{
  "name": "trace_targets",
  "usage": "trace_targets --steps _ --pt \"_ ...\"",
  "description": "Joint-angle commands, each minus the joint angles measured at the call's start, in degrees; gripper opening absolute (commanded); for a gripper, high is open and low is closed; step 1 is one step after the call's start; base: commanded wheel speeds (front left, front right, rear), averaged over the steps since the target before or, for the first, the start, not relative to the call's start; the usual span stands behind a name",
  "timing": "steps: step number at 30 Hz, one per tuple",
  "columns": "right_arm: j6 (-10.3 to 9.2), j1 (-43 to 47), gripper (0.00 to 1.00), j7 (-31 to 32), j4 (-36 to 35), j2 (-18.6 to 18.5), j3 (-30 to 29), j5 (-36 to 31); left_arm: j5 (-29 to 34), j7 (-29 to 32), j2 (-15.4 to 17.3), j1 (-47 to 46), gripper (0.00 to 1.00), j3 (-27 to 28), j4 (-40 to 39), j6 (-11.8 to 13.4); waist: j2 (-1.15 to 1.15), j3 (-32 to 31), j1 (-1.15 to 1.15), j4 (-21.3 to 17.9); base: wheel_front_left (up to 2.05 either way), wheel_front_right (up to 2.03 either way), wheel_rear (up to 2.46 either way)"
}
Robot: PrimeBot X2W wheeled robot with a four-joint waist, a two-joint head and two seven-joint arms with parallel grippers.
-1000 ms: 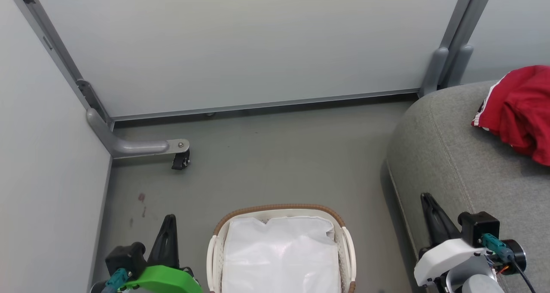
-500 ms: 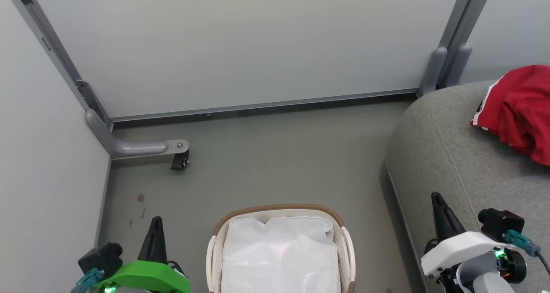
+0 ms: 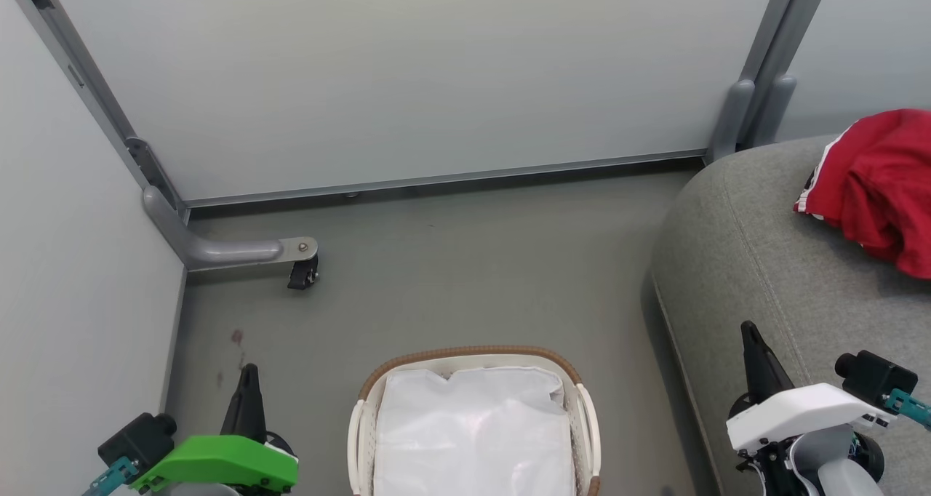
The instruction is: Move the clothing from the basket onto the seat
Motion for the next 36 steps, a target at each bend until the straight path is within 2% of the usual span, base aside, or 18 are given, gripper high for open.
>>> trace_targets --steps 1,36 --pt "-0.02 -0.5 0.0 0.6 -1.2 -0.4 -0.3 2.3 -1.8 0.5 0.1 -1.8 0.0 0.6 -1.1 -0.3 0.0 0.0 0.0 0.0 0.0 0.0 0.0" --pt "-0.04 -0.3 0.0 6.9 -3.7 -0.6 -1.9 27.3 -22.7 7.0 0.2 -3.0 0.0 5.3 -3.7 -1.4 0.0 -0.1 0.0 -0.6 0.0 0.0 0.0"
